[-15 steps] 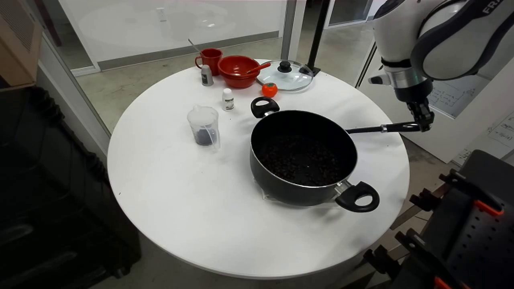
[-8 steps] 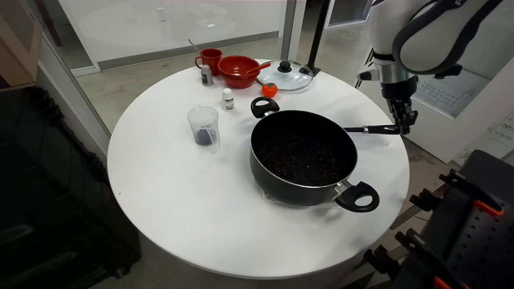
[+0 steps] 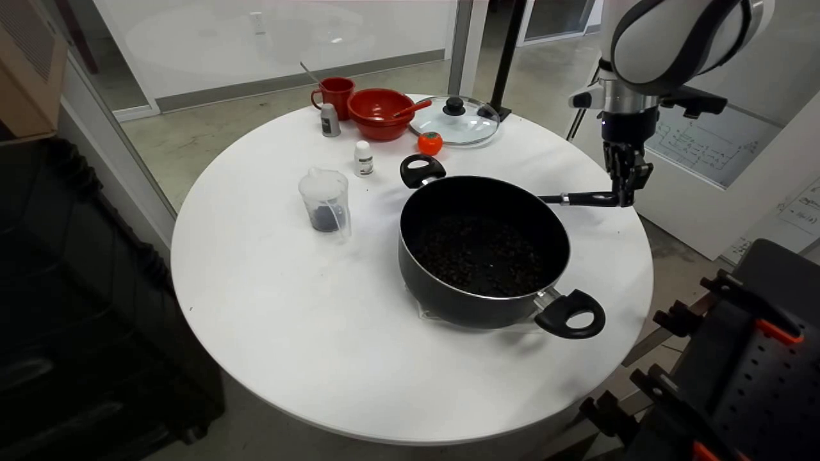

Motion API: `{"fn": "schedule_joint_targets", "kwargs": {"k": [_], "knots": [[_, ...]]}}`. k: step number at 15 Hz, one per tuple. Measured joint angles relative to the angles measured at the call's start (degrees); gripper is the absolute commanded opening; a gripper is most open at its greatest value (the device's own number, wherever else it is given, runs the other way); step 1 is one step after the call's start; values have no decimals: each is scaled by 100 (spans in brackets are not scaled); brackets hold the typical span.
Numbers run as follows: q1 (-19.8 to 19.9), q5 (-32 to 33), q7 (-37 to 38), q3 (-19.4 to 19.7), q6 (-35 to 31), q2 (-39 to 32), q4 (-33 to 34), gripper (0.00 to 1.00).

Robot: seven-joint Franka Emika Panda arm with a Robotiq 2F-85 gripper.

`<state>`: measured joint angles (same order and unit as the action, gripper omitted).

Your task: Use the dishing spoon to mix in the pot

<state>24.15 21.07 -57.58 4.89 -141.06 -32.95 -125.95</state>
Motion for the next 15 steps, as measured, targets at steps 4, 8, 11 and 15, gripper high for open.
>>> {"fn": "schedule_joint_targets", "kwargs": {"k": [4,8,11,15], "knots": [[145,-413,-711,-73,-489,75,38,8],[266,-571,-1489,-171,-1294,364,-16,8],[304,-602,-1867,-177,-1804,512,-98,8],[251,-530,-1922,37,-2484,493,-283,8]]}}
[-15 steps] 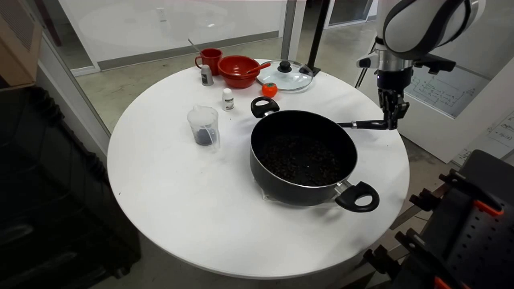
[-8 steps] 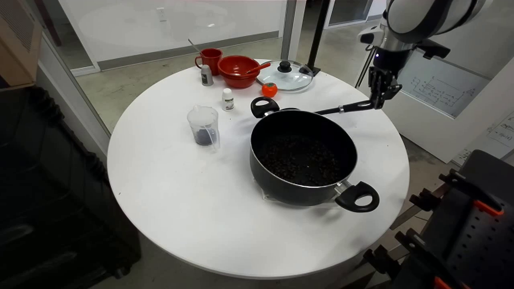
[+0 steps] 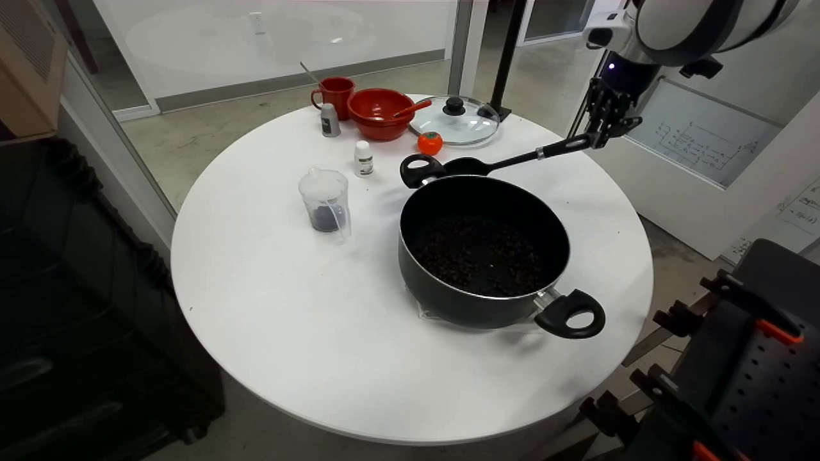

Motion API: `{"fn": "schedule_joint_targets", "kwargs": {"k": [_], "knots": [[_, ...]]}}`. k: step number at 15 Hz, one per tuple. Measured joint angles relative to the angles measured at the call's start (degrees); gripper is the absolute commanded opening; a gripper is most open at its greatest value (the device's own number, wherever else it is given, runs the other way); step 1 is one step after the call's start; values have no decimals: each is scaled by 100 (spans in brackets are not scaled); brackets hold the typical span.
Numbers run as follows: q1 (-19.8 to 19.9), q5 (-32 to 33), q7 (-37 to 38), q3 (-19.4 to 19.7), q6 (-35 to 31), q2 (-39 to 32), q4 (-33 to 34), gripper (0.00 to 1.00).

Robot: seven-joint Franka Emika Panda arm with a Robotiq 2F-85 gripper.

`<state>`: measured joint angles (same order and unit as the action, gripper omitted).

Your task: Use the dishing spoon to mix in the pot

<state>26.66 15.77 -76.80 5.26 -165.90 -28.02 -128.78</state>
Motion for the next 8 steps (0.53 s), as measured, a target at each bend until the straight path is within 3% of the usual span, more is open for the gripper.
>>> {"fn": "schedule_joint_targets", "kwargs": {"k": [8], "knots": [[-818,931,175,1435,-1545,-597,-565,8]]}}
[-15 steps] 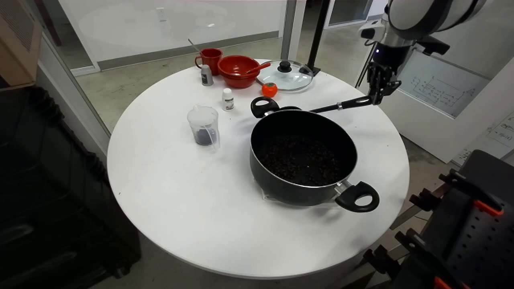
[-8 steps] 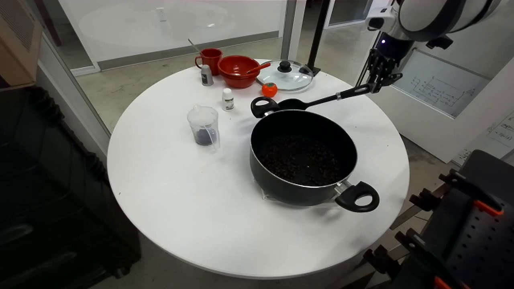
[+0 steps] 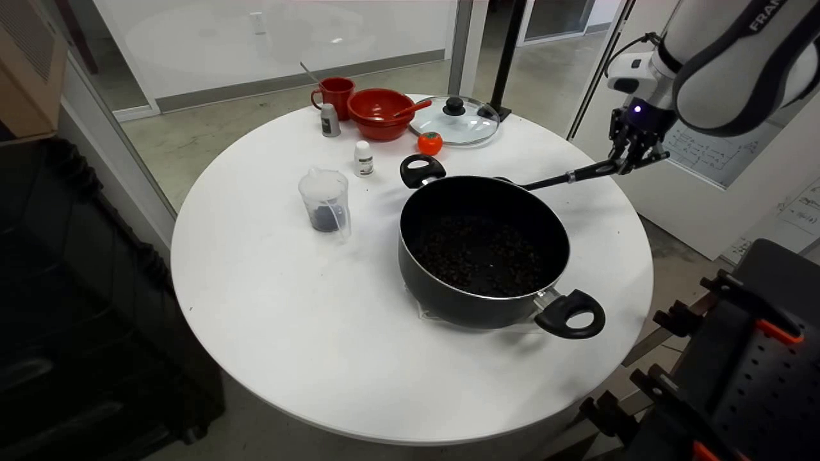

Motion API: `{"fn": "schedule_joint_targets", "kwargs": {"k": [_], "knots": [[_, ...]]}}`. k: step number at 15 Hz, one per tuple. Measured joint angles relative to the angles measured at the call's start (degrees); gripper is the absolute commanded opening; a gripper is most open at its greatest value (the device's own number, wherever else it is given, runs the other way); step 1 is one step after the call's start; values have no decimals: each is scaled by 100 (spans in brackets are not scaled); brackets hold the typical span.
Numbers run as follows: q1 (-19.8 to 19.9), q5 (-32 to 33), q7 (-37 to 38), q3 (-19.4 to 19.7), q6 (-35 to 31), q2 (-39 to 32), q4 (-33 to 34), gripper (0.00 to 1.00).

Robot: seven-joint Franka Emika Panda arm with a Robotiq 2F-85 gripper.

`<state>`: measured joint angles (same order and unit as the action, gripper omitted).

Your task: Use the dishing spoon to mix in the pot

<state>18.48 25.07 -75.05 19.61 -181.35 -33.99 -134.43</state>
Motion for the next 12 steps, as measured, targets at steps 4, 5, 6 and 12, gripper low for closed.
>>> {"fn": "schedule_joint_targets", "kwargs": {"k": [4,5,6,12], "knots": [[-387,292,-29,484,-333,-297,-326,8],[-459,334,-41,568,-360,-345,-384,9],[-539,361,-51,651,-366,-380,-433,13],[-1130,403,-93,1193,-366,-575,-602,70]]}}
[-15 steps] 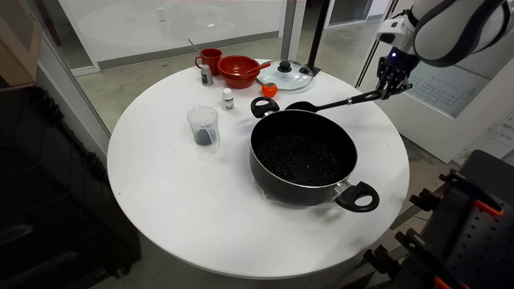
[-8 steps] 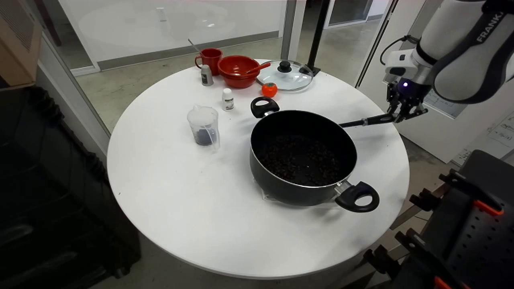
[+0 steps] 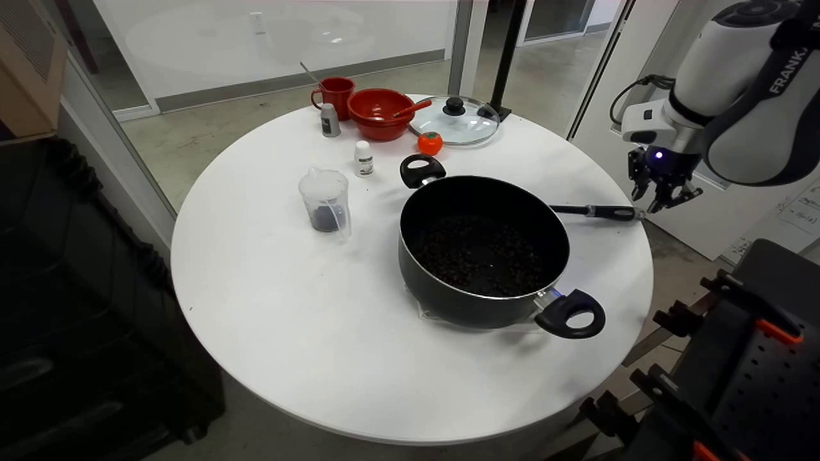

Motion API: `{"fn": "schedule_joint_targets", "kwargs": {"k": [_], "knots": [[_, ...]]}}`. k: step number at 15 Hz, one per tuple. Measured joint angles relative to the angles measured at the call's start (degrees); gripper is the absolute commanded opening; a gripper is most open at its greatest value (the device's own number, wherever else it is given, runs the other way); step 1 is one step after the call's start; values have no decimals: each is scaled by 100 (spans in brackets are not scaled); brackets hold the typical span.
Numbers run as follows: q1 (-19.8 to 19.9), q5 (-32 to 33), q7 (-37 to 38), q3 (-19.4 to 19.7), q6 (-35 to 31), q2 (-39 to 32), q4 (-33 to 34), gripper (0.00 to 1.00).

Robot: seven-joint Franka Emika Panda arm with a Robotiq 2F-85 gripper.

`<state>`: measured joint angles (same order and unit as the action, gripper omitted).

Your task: Use the dishing spoon to mix in the pot

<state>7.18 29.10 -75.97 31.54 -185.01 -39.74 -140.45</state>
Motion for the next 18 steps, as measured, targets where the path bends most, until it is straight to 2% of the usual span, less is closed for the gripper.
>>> {"fn": "schedule_joint_targets", "kwargs": {"k": [3,5,8,11,16,18], "knots": [[-245,0,-2,173,0,-77,-46,93],[-370,0,-2,238,0,-84,-70,100],[-640,0,-1,385,84,-8,-153,100],[-1142,0,25,640,582,454,-366,100],[-1857,-38,98,786,2215,2003,-604,100],[-2084,144,406,826,2875,2654,-550,100]]}}
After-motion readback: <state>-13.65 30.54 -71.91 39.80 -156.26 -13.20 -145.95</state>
